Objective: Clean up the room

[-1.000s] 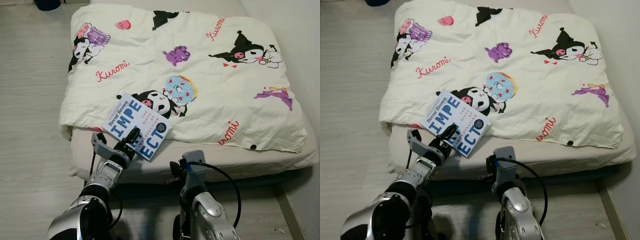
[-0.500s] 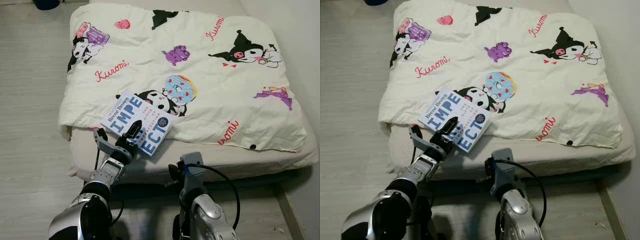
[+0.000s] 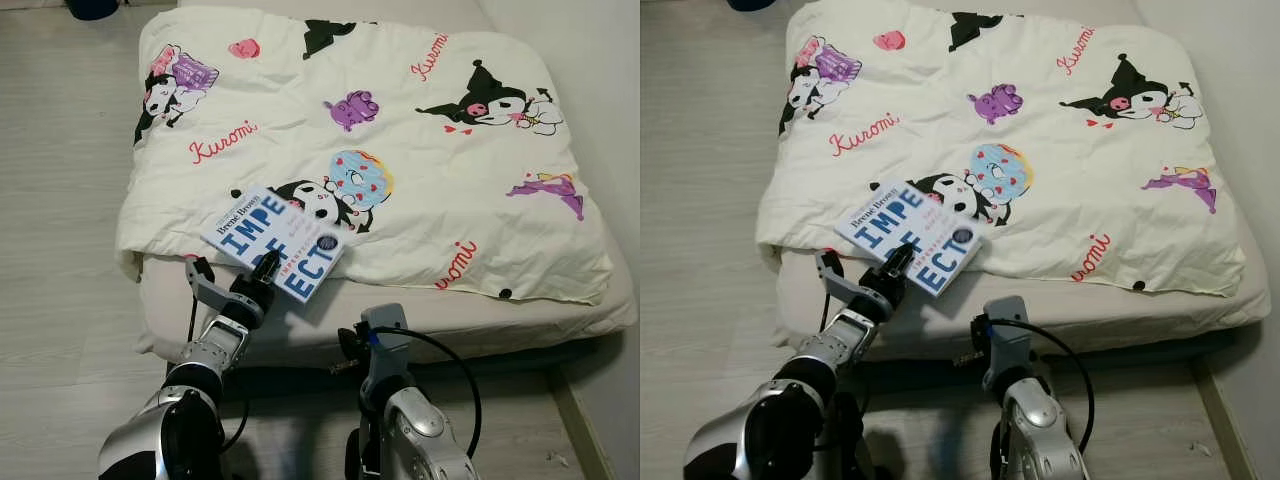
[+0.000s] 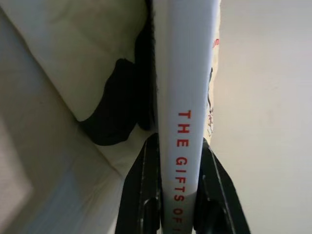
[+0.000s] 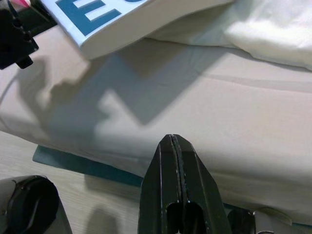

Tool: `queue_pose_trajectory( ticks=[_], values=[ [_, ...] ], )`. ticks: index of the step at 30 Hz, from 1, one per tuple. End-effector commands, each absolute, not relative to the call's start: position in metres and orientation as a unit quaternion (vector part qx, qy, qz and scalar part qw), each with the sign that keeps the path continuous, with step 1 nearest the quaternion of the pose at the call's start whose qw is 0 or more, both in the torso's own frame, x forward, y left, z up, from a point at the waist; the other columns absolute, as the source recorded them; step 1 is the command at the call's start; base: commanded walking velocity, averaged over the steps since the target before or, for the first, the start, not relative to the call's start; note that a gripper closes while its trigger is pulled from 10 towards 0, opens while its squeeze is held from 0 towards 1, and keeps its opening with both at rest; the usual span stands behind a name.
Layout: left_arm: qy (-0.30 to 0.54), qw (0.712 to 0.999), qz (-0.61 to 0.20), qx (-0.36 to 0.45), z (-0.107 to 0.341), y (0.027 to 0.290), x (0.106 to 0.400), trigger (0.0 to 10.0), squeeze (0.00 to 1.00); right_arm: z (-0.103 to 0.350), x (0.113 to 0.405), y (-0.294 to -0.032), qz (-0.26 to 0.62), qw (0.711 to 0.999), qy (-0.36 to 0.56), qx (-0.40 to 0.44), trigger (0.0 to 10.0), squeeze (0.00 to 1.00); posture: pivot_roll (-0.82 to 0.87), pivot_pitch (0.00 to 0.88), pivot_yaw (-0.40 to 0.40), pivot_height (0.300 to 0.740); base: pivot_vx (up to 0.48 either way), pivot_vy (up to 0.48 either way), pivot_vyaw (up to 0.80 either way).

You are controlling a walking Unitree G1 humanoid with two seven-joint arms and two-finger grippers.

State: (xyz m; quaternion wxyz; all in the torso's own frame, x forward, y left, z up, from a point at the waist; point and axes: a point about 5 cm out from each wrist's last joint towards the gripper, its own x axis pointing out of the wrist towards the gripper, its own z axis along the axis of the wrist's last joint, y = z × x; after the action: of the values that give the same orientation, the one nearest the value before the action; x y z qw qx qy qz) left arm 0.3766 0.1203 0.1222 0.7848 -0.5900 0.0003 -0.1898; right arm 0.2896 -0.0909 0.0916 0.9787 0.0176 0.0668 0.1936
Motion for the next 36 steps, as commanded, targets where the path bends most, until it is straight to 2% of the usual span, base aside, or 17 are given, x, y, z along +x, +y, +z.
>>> queue_pose_trajectory(
  ticks=[1, 11, 15, 17, 20, 22, 23, 25, 28, 30, 31, 32, 33, 34, 36],
  values=[
    [0.002, 0.772, -0.198, -0.604, 0.117, 0.115, 0.373, 0.0, 0.00, 0.080, 0.285, -0.092, 0.193, 0.977, 0.089, 0.011, 10.0, 0.00, -0.22, 0.450, -0.019, 0.553, 0.000, 0.000, 0.00],
    [0.000, 0.775, -0.225, -0.590, 0.115, 0.113, 0.369, 0.0, 0.00, 0.081, 0.290, -0.092, 0.193, 0.977, 0.086, 0.006, 10.0, 0.00, -0.19, 0.424, -0.018, 0.553, 0.000, 0.000, 0.00],
    [-0.006, 0.792, -0.266, -0.550, 0.122, 0.109, 0.370, 0.0, 0.00, 0.081, 0.293, -0.095, 0.189, 0.979, 0.083, 0.006, 10.0, 0.00, -0.17, 0.409, -0.013, 0.553, 0.000, 0.000, 0.00],
    [-0.030, 0.829, -0.309, -0.465, 0.134, 0.107, 0.368, 0.0, 0.00, 0.079, 0.297, -0.101, 0.175, 0.981, 0.079, 0.009, 10.0, 0.00, -0.13, 0.378, -0.008, 0.553, 0.000, 0.000, 0.00],
    [-0.049, 0.845, -0.311, -0.433, 0.140, 0.112, 0.365, 0.0, 0.00, 0.079, 0.299, -0.104, 0.168, 0.983, 0.077, 0.012, 10.0, 0.00, -0.11, 0.357, -0.005, 0.553, 0.000, 0.000, 0.00],
    [-0.089, 0.867, -0.284, -0.399, 0.149, 0.132, 0.356, 0.0, 0.00, 0.078, 0.303, -0.109, 0.155, 0.985, 0.074, 0.016, 10.0, 0.00, -0.09, 0.321, -0.009, 0.553, 0.000, 0.000, 0.00],
    [-0.089, 0.867, -0.284, -0.399, 0.149, 0.132, 0.356, 0.0, 0.00, 0.078, 0.303, -0.109, 0.155, 0.985, 0.074, 0.016, 10.0, 0.00, -0.09, 0.321, -0.009, 0.553, 0.000, 0.000, 0.00],
    [-0.108, 0.889, -0.250, -0.368, 0.151, 0.149, 0.350, 0.0, 0.00, 0.076, 0.305, -0.113, 0.148, 0.986, 0.074, 0.016, 10.0, 0.00, -0.07, 0.301, -0.013, 0.553, 0.000, 0.000, 0.00],
    [-0.113, 0.902, -0.233, -0.346, 0.151, 0.157, 0.347, 0.0, 0.00, 0.076, 0.306, -0.115, 0.145, 0.987, 0.074, 0.016, 10.0, 0.00, -0.06, 0.290, -0.016, 0.553, 0.000, 0.000, 0.00],
    [-0.120, 0.930, -0.184, -0.295, 0.150, 0.176, 0.342, 0.0, 0.00, 0.074, 0.307, -0.118, 0.137, 0.988, 0.075, 0.015, 10.0, 0.00, -0.05, 0.267, -0.018, 0.553, 0.000, 0.000, 0.00],
    [-0.120, 0.930, -0.184, -0.295, 0.150, 0.176, 0.342, 0.0, 0.00, 0.074, 0.307, -0.118, 0.137, 0.988, 0.075, 0.015, 10.0, 0.00, -0.05, 0.267, -0.018, 0.553, 0.000, 0.000, 0.00],
    [-0.117, 0.942, -0.161, -0.269, 0.148, 0.184, 0.340, 1.3, 0.00, 0.073, 0.308, -0.118, 0.134, 0.988, 0.075, 0.015, 10.0, 0.00, -0.05, 0.267, -0.018, 0.553, 0.000, 0.000, 0.00],
    [-0.108, 0.953, -0.147, -0.241, 0.145, 0.188, 0.337, 10.0, 0.00, 0.072, 0.308, -0.119, 0.131, 0.988, 0.076, 0.013, 10.0, 0.00, -0.04, 0.259, -0.020, 0.553, 0.000, 0.000, 0.00],
    [-0.108, 0.953, -0.147, -0.241, 0.145, 0.188, 0.337, 10.0, 0.00, 0.072, 0.308, -0.119, 0.131, 0.988, 0.076, 0.013, 10.0, 0.00, -0.04, 0.259, -0.020, 0.553, 0.000, 0.000, 0.00],
    [-0.088, 0.970, -0.124, -0.191, 0.139, 0.192, 0.332, 10.0, 0.00, 0.070, 0.309, -0.120, 0.127, 0.989, 0.075, 0.012, 10.0, 0.00, -0.04, 0.257, -0.021, 0.553, 0.000, 0.000, 0.00]
  ],
)
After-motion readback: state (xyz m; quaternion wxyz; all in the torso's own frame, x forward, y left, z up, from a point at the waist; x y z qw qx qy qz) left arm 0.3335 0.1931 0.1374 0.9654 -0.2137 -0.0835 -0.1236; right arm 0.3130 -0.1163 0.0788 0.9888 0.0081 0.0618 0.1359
